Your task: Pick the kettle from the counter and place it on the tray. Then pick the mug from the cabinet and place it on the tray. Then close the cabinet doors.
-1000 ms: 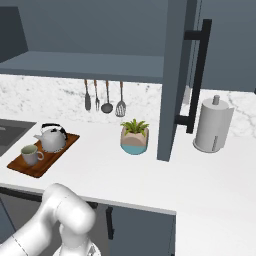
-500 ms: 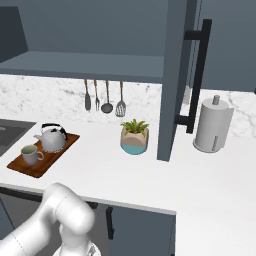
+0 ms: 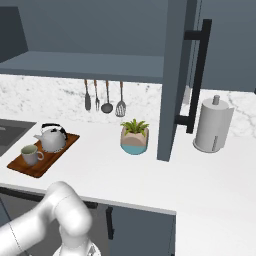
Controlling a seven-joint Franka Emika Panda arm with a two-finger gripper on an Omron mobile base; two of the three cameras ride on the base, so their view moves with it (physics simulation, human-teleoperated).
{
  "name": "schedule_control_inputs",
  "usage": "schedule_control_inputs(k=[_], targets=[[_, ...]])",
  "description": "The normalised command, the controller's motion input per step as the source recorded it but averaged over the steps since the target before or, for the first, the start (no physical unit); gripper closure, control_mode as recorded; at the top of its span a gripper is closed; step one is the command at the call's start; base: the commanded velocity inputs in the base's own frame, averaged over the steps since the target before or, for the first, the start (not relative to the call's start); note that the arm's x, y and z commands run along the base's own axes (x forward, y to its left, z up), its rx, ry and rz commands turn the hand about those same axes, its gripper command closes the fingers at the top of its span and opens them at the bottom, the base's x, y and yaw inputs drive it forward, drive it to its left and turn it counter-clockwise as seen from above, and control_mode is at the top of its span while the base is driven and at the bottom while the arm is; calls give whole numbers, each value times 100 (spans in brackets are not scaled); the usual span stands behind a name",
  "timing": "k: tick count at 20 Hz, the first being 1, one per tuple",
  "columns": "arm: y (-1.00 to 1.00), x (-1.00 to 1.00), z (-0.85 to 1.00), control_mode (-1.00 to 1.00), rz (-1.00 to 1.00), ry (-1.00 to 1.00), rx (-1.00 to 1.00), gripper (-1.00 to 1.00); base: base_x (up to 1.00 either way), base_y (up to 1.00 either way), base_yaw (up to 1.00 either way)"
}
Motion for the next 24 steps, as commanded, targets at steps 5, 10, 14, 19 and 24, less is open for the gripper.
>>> schedule_control_inputs(k=[5, 10, 14, 19, 24], targets=[[26, 3, 6, -100, -16, 0, 0, 100, 0, 0, 0], [10, 17, 2, -100, -14, -1, 0, 100, 0, 0, 0], [0, 27, 20, -100, -12, -4, 0, 100, 0, 0, 0], [0, 22, 24, -100, -10, -4, 0, 100, 0, 0, 0], [-3, 2, 26, -100, -8, -10, 0, 100, 0, 0, 0]])
